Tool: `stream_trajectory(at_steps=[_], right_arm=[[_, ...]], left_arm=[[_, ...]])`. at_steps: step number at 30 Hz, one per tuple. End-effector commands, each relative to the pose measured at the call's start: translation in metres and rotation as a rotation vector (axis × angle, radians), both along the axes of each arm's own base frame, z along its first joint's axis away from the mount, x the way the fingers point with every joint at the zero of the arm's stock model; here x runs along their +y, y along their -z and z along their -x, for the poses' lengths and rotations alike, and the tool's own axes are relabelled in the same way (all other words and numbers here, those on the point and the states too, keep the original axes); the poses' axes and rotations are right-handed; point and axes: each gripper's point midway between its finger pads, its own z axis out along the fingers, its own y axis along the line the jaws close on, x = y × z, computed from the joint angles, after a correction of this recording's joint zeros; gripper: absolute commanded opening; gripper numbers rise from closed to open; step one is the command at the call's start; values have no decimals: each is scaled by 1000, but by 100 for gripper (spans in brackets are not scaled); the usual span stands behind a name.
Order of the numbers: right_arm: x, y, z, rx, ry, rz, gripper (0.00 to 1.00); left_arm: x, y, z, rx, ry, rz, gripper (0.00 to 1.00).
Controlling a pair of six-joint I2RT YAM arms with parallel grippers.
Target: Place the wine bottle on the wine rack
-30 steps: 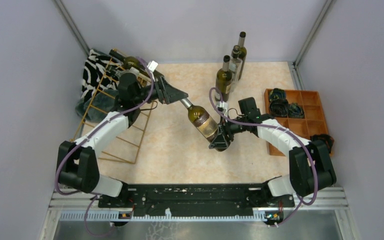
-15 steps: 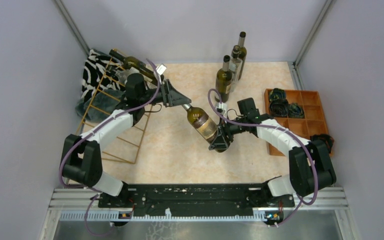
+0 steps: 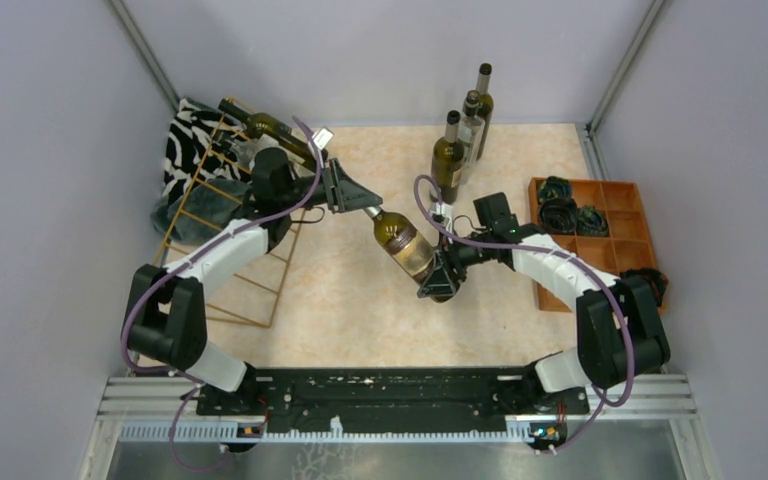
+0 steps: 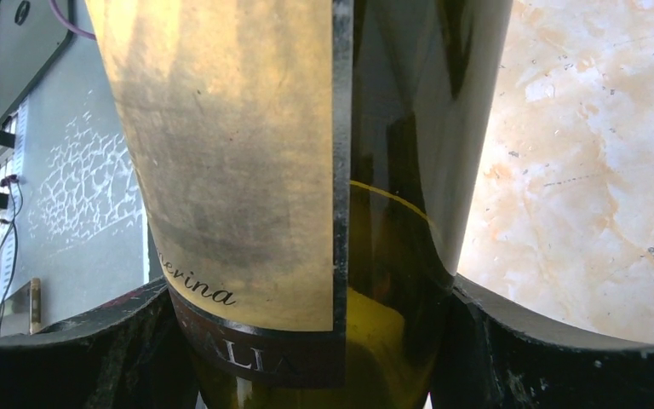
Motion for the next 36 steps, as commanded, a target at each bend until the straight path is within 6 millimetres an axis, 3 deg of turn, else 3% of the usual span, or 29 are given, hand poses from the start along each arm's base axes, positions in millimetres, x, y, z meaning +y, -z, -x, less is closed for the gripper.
stream_trajectory(at_steps=[1,3,7,17,28,36], right_arm=[[15,-35,-13,-126,-74,-92,72],[14,-35,-13,-120,-68,-83,89],[13,-37,-14,-133,-68,-72,98],[6,-37,-19,-206,-55,-14,98],[-19,-51,-37,-328,48,24,98],[-25,-49,-42,-356,77,52,98]], left_arm=[[1,-18,8,-26,30,70,0],[6,-20,7,-14,22,96,0],[14,-18,8,-1,11,108,0],[45,-9,0,0,-74,78,0],[88,-3,-23,-28,-193,34,0],[114,-5,-42,-46,-265,19,0]])
